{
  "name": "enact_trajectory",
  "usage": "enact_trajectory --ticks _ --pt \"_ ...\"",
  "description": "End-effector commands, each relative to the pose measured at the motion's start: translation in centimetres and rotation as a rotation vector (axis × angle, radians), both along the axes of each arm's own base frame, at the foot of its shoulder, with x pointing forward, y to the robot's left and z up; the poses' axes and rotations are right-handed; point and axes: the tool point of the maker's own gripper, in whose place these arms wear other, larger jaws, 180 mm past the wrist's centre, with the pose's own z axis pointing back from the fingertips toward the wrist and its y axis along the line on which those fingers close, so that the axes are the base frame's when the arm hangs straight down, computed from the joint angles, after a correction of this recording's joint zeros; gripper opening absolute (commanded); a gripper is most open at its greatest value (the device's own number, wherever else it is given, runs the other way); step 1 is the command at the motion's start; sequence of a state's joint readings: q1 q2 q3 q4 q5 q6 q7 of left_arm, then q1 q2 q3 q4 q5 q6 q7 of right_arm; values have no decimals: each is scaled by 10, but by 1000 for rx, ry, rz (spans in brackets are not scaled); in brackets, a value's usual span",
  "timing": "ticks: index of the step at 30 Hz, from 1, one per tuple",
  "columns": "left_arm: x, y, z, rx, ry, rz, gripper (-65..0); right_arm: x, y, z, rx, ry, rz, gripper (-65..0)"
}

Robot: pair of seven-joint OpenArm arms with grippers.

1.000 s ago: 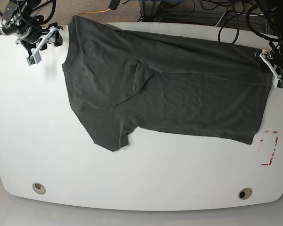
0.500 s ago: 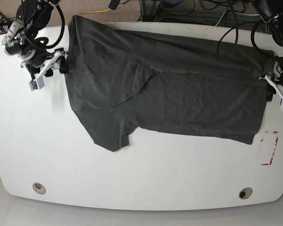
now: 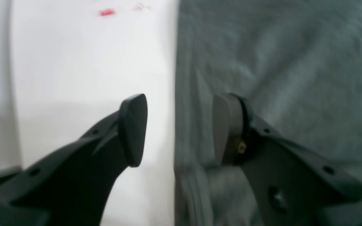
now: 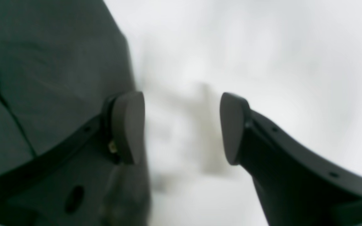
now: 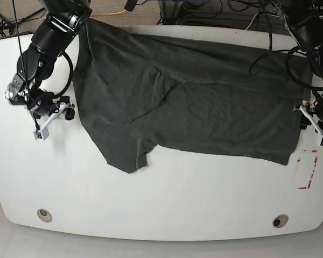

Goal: Fold the T-shirt properly
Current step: 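Release and move both grippers to grasp the shirt's hem edge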

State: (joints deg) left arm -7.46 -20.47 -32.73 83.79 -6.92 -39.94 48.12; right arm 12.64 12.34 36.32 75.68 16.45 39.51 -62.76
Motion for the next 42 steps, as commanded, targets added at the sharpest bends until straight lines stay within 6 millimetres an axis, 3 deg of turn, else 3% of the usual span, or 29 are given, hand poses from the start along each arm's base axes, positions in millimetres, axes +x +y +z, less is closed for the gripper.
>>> enact_trajectory --ticks 1,4,10,13,19,21,23,25,30,32,36,42 --pt "6 10 18 48 -39 3 -350 24 4 8 30 -74 1 -285" --pt "6 10 17 54 -34 2 -350 42 17 1 81 -83 12 -285" --pt "5 11 15 53 -25 6 -344 57 48 -11 144 -82 64 -285" --pt "8 -1 9 45 -15 -21 -342 64 73 -15 183 -76 100 -285" --pt "23 0 16 23 -59 76 -218 70 107 -16 235 -82 127 -287" --pt "31 2 23 13 -83 112 -181 70 113 -15 245 -85 132 -287" --pt "36 5 16 -15 -74 152 -158 71 116 -14 253 -90 132 -295" --pt "41 9 12 -44 -74 186 -157 71 116 -14 256 -93 131 -335" --pt "60 15 -2 -121 -114 214 -157 81 116 -6 258 -130 126 -577" --pt "65 16 -8 -150 -125 222 -157 82 116 -5 258 -133 126 -640" --pt "75 25 -20 -205 -126 253 -157 83 116 -4 256 -134 127 -650" --pt "90 23 -35 -295 -121 284 -157 84 116 -2 255 -140 127 -650"
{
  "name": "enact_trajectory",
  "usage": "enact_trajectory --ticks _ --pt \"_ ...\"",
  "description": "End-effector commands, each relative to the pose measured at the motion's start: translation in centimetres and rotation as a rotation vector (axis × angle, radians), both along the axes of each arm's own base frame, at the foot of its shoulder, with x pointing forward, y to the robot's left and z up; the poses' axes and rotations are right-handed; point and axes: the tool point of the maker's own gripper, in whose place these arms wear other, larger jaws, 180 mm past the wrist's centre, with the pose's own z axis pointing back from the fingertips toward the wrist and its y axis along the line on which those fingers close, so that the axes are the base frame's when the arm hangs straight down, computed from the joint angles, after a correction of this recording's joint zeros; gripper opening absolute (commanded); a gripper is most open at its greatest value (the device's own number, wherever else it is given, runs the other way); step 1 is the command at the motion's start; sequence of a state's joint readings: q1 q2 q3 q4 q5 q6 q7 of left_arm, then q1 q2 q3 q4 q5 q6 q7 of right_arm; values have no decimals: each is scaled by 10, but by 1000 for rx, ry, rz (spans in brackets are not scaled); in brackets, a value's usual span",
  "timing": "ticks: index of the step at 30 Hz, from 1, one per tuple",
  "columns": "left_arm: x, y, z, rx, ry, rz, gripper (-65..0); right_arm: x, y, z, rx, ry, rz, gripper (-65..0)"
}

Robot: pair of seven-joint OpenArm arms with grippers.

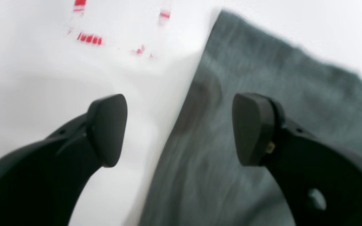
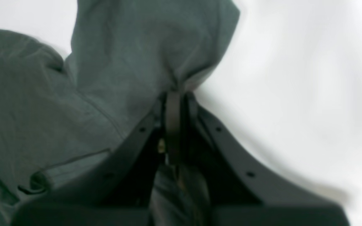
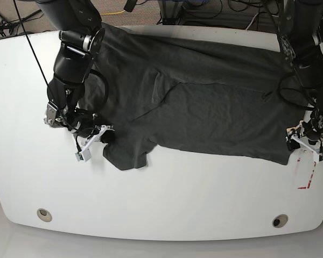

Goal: Fold the T-shirt properly
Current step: 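Release and move both grippers to grasp the shirt's hem edge, then fold the hem up over the shirt body toward the collar with both grippers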

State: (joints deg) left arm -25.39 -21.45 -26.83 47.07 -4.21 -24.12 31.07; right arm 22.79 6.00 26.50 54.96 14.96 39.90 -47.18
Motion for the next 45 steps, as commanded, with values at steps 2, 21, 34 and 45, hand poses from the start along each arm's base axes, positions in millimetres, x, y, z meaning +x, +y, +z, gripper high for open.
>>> enact_trajectory --ticks 2,21,34,45 --pt "19 3 15 -18 -53 6 -157 15 -5 18 -6 -53 -7 -650" --pt "40 -56 -3 -23 -18 -133 -650 25 -20 30 -35 -79 -16 -650" --pt "31 -56 62 164 -143 -205 -650 65 -22 82 -198 -150 124 -650" --pt "-13 -53 91 284 -167 -286 -650 51 -52 111 -367 -142 146 -650"
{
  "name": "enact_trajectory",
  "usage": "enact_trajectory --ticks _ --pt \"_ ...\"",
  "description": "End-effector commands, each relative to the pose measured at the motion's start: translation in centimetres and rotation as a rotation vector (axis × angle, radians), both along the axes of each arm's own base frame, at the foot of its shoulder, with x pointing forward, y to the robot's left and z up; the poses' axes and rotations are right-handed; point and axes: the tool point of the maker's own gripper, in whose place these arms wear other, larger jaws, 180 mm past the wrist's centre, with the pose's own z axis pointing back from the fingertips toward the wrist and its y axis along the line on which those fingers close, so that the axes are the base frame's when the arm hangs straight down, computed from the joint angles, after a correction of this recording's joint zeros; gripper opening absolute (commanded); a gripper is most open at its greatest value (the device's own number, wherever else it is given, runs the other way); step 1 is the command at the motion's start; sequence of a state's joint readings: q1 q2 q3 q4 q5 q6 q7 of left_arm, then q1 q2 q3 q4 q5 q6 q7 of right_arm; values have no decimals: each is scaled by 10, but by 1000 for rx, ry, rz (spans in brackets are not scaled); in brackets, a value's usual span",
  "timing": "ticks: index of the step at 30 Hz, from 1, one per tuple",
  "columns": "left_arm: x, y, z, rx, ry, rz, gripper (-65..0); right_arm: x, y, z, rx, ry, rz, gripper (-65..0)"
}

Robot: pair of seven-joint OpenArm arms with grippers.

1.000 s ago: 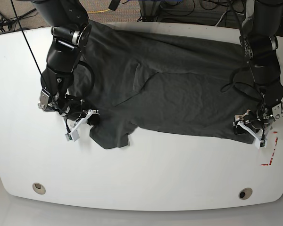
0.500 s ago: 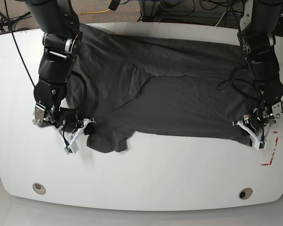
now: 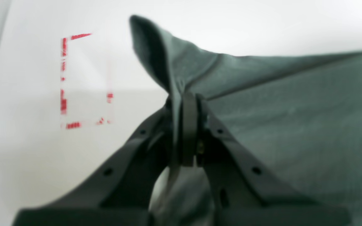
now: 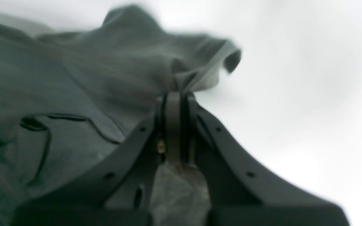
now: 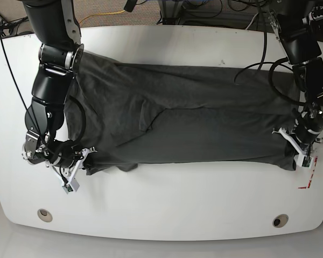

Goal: Fold the T-shirt properly
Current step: 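Fold the hem up over the shirt body toward the collar with both grippers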

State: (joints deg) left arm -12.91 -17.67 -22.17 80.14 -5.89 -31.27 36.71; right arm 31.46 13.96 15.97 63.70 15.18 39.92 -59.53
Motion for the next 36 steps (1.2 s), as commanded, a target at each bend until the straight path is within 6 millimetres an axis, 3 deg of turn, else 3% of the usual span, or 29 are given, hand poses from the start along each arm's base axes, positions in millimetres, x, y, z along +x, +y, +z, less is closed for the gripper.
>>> enact_trajectory --ticks 1,5,8,14,19,29,34,36 --pt "-5 20 18 47 -19 17 -650 5 -6 32 -54 -75 8 -650" --pt "-25 24 8 69 23 -9 -650 -31 -18 31 -159 -49 2 -650" --pt "-39 35 -1 64 43 10 -650 -56 -16 28 -167 -47 -30 -650" --pt "-58 33 -21 68 104 -16 -650 -105 -14 18 -222 -45 -28 -650" --pt "-72 33 -32 80 142 -21 -650 -131 3 17 -147 -65 -11 -650" --pt "-110 36 -65 88 251 -23 -650 -177 5 -13 -136 38 -1 -650" --pt "-124 37 -75 104 298 -37 -646 -190 5 -24 -133 76 1 -545" --pt "-126 31 -80 105 313 -59 -565 -194 5 -27 -132 86 2 -463"
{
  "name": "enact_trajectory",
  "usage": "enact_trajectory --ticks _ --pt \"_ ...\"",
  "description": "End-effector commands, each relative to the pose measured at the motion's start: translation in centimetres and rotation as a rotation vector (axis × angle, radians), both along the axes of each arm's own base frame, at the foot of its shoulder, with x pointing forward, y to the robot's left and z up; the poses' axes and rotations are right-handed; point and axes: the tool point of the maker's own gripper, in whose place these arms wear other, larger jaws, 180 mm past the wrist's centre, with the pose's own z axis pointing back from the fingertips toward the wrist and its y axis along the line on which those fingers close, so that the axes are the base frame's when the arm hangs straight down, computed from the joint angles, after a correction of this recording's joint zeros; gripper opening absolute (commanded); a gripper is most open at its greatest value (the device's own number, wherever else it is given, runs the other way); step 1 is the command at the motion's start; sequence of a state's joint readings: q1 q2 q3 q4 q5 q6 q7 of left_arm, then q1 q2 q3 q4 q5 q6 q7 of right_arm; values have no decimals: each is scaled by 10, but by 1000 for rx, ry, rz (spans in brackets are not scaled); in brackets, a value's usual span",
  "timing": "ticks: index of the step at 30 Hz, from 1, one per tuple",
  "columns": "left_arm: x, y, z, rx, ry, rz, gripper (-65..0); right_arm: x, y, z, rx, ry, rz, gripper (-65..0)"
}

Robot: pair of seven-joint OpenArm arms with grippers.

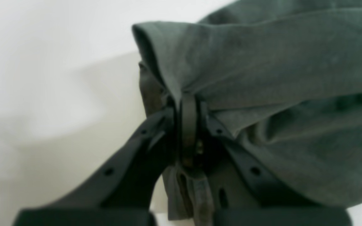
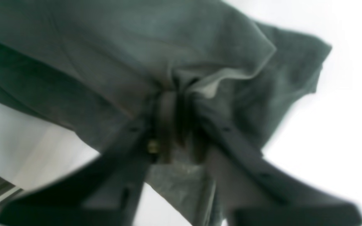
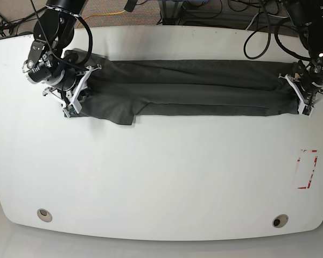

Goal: Fold the T-shirt properly
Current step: 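Fold the hem up over the shirt body toward the collar with both grippers, then lower the folded edge onto the shirt and open both grippers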

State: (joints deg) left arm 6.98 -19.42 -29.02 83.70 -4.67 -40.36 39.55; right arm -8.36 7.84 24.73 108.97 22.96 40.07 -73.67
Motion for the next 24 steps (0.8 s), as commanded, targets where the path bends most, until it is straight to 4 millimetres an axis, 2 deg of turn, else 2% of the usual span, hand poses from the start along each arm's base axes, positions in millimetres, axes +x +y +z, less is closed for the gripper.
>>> enact_trajectory --ticks 1,4,6,9,12,16,18,20,22,24 --pt "7 1 10 22 -25 -19 -514 2 -3 7 -5 -27 1 -414" --pt "3 3 6 31 9 -13 -332 1 -3 9 -12 -35 3 -296" --pt "1 5 5 36 30 -7 -258 3 -8 18 -26 -65 -12 -266" --pt "7 5 19 57 -1 -11 -260 5 -14 30 1 -109 -70 -263" --pt "17 10 58 105 -112 4 -262 9 -17 41 83 -163 -118 -263" --pt "28 -13 80 61 -208 -21 -262 29 -7 50 152 -208 -110 -263" --pt "27 -17 81 52 -197 -22 -262 34 0 46 178 -200 -110 -263" --pt "22 -16 72 49 -146 -11 -262 39 3 42 207 -191 -116 -265" --pt "28 -36 56 8 -107 -38 -264 47 6 34 244 -170 -125 -265" --pt "28 -43 48 -6 -84 -54 -265 47 9 26 271 -146 -131 -265"
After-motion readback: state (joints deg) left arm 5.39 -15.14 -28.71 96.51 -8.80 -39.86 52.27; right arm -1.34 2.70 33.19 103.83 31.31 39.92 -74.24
